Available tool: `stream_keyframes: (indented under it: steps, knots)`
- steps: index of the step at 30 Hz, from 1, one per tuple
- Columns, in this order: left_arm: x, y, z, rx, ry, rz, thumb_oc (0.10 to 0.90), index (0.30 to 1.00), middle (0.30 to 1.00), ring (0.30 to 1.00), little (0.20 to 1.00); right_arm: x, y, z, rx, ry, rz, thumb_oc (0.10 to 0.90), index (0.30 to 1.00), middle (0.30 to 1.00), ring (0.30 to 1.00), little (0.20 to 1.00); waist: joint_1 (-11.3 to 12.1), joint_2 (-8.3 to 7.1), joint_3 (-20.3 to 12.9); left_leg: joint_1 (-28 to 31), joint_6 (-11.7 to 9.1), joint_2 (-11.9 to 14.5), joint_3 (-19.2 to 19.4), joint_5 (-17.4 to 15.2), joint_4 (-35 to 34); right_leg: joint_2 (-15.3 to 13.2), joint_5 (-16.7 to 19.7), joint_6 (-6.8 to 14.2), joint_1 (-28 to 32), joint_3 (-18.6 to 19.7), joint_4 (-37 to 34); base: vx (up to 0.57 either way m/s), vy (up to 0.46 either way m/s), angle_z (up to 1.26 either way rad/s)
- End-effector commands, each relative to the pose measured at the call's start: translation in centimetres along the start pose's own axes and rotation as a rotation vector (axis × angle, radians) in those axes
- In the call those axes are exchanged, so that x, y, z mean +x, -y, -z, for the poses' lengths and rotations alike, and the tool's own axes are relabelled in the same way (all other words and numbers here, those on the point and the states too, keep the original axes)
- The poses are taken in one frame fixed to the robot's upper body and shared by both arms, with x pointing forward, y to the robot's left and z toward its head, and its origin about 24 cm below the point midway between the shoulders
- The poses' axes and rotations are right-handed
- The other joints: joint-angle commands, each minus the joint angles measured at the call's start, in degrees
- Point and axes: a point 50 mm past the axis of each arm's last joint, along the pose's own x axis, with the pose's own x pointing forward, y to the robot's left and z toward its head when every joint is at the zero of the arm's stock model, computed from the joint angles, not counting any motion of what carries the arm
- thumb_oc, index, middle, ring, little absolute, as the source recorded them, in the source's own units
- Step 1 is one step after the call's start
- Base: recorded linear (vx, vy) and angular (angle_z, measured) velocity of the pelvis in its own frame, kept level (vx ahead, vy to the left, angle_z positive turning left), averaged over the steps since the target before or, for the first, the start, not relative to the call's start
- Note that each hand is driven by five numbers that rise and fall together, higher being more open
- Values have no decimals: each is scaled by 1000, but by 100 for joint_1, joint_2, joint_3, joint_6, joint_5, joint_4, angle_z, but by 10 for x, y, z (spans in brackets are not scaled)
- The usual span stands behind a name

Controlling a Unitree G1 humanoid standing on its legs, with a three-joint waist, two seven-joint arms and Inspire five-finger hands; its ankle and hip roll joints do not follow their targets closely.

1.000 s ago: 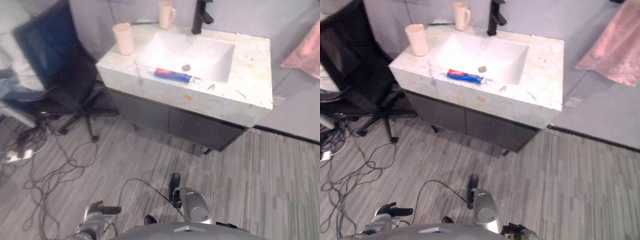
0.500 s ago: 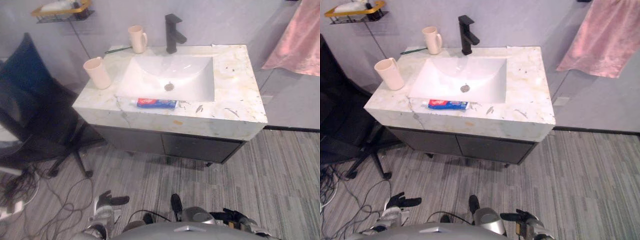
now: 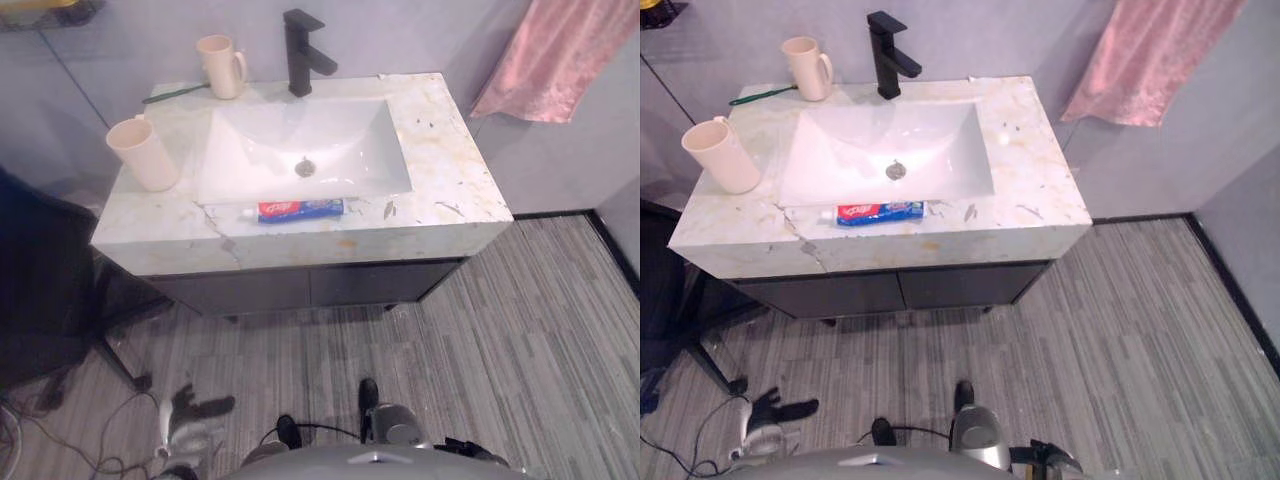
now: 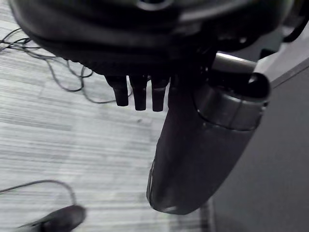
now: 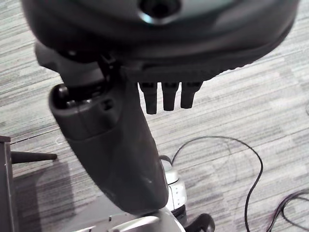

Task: Organize the bathroom.

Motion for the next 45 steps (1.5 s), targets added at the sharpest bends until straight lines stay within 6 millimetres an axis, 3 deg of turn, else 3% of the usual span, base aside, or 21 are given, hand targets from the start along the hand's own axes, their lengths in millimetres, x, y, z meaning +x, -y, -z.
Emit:
stream_keyframes:
  steps: [1,2,5,8,10,12,13,18,20,21,23,25,26,28,29,35,41,45]
  knots:
    - [5,-16,-66,-104,307,-269,800,900,900,900,900,0,-13,-30,-11,67,-29,800,900,900,900,900,242,52,-35,-126,23,-130,-40,-357,343,159,-877,107,75,128,410,-29,-94,20]
    - [4,-16,-71,-115,328,-275,800,900,900,900,900,0,-14,-31,-4,67,-28,800,900,900,900,900,287,39,-42,-152,13,-131,-76,-349,373,178,-874,86,107,127,373,-47,-103,18]
    - [-15,-19,-121,-220,608,-303,800,900,900,900,900,-1,-13,-33,45,68,-24,800,900,900,900,900,503,-22,-49,-220,-40,-128,-272,-303,472,250,-860,-23,333,82,143,-47,-108,5]
    - [-40,-37,-175,-288,865,-318,800,900,900,900,900,-1,-9,-35,65,66,-19,800,900,900,900,900,628,-16,-41,-219,-59,-141,-444,-289,470,293,-872,-84,425,72,71,-60,-65,12]
    - [-69,-61,-210,-408,1081,-337,800,900,900,900,900,0,-5,-31,92,49,-10,800,900,900,900,900,727,-2,-50,-181,-81,-155,-536,-289,452,287,-867,-108,515,-18,-18,-63,-49,24]
    - [-86,-76,-228,-478,1179,-335,800,900,900,900,900,0,-2,-30,143,39,-11,800,900,900,900,900,791,10,-64,-154,-105,-147,-588,-286,434,274,-881,-114,573,-98,-46,-46,-54,34]
    - [-105,-88,-240,-562,1294,-345,800,900,900,900,900,1,0,-25,249,7,6,800,900,900,900,900,844,17,-85,-113,-123,-141,-644,-278,407,272,-890,-123,634,-167,-71,-43,-63,25]
    - [-156,-108,-271,-674,1561,-198,800,900,900,900,900,1,3,-13,238,-30,13,800,900,900,900,900,874,50,-164,-2,-138,-114,-733,-269,348,288,-957,-141,729,-216,-49,-23,-43,15]
    - [-179,-111,-284,-644,1705,-108,800,900,900,900,900,1,2,-11,226,-34,11,800,900,900,900,900,867,56,-190,39,-131,-114,-758,-275,314,302,-997,-136,750,-199,-21,-44,-56,9]
    - [-204,-112,-298,-569,1835,-42,800,900,900,900,900,1,1,-8,195,-47,15,800,900,900,900,900,836,73,-232,91,-132,-110,-776,-268,257,315,-1008,-119,769,-187,-22,-41,-42,7]
    - [-216,-110,-308,-488,1899,12,800,900,900,900,900,1,2,-7,183,-54,19,800,900,900,900,900,809,85,-262,150,-136,-103,-777,-259,209,320,-1020,-104,798,-191,-27,-27,-25,5]
    - [-222,-109,-329,-299,1882,74,800,900,900,900,900,1,6,-8,168,-55,23,800,900,900,900,900,744,132,-297,231,-137,-97,-746,-249,171,332,-1031,-85,834,-194,-19,-10,-5,2]
    - [-218,-102,-344,-84,1789,216,800,900,900,900,900,1,8,-12,163,-55,27,800,900,900,900,900,695,189,-324,277,-140,-89,-699,-240,166,338,-1039,-70,863,-196,-10,0,0,0]
    - [-214,-99,-356,66,1703,287,800,900,900,900,900,1,10,-15,150,-63,27,800,900,900,900,900,650,244,-331,295,-147,-85,-649,-229,184,341,-1033,-55,873,-182,-5,-8,29,-1]
    - [-216,-97,-375,360,1645,302,800,900,900,900,900,1,14,-16,112,-83,19,800,900,900,900,900,554,336,-333,331,-138,-96,-603,-246,233,339,-1059,-20,906,-143,24,-28,61,-4]
    - [-219,-101,-422,774,1538,246,800,900,900,900,900,-1,34,-29,74,-77,74,800,900,900,900,900,388,467,-462,333,-120,-138,-492,-266,319,386,-985,26,907,-16,-46,-7,25,-11]
    - [-205,-100,-441,888,1435,268,800,900,900,900,900,-2,38,-26,59,-97,79,800,900,900,900,900,283,533,-542,408,-104,-173,-423,-265,261,426,-972,50,903,69,-55,9,26,-14]
    - [-190,-85,-442,917,1326,330,800,900,900,900,900,-1,39,-19,33,-111,77,800,900,900,900,900,142,596,-581,450,-67,-207,-340,-315,253,459,-991,58,887,159,-54,17,17,-6]
